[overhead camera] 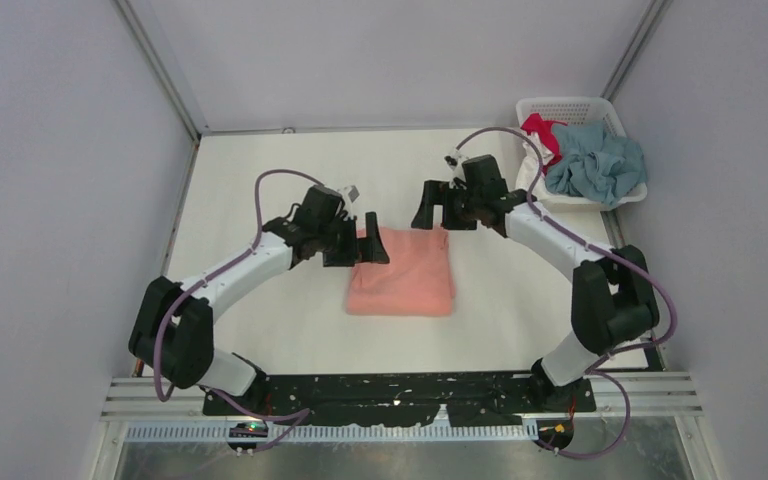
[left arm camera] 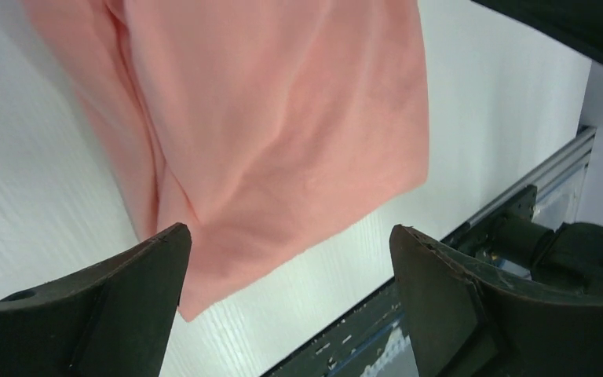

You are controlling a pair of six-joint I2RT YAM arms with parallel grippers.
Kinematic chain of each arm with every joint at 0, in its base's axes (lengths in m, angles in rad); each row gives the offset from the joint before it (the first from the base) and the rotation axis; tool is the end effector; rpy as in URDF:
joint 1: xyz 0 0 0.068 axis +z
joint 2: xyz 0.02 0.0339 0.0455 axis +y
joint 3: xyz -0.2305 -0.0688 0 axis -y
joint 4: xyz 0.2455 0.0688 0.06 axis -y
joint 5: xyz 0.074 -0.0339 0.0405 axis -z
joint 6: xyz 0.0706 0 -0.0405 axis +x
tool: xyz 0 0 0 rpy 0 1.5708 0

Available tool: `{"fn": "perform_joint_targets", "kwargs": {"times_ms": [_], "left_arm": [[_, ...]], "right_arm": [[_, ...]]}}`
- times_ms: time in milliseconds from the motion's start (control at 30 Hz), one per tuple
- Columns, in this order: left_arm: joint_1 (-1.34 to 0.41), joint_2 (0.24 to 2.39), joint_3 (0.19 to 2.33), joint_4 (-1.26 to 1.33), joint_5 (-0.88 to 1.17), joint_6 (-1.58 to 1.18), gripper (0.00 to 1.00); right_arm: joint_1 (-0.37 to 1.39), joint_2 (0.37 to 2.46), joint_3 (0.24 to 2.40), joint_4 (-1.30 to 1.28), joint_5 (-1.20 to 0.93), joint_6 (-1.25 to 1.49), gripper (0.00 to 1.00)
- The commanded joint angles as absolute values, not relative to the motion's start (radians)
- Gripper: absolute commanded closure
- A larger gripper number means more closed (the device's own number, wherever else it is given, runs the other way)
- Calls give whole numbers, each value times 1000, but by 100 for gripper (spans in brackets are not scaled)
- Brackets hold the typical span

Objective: Fold and stack the t-shirts
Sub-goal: Fold the long partially folded tshirt into a neat square, then put the neatly folded tshirt into the corner of the board with the left arm

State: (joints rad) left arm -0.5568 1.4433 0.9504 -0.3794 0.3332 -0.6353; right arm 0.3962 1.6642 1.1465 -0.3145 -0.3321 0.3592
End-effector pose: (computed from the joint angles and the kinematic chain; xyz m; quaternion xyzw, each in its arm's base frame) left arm 0.2644 -0.1918 0.1711 0.0203 0.9281 -0.3184 0.1918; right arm 0.3410 0.1676 0.1696 -0.0767 0.9185 0.2746 0.2741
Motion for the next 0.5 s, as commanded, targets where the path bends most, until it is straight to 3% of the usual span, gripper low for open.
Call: {"fn": "perform_joint_targets", "kwargs": {"times_ms": [0,67,333,400,433,467], "left_arm": [[-493,1526,1066,-466,236,-578,0],[-454,1612,1101,-468,254,-577,2],[-408,1839,1193,-466,362,-542,31],[-407,1869,1200,-472,349,-542,42],[-405,1883,1207,-481,343,-544,52],[-400,1894,1221,-488,352,-546,69]], "right_arm": [[386,1500,1100,-289,-259,350,5],[378,1463,1064,-282,-259,356,5],[349,1415,1003,-293,-254,351,5],[344,1405,999,-298,-250,351,5],[341,1399,997,-299,-249,351,5],[338,1397,995,-299,-249,350,5]]}}
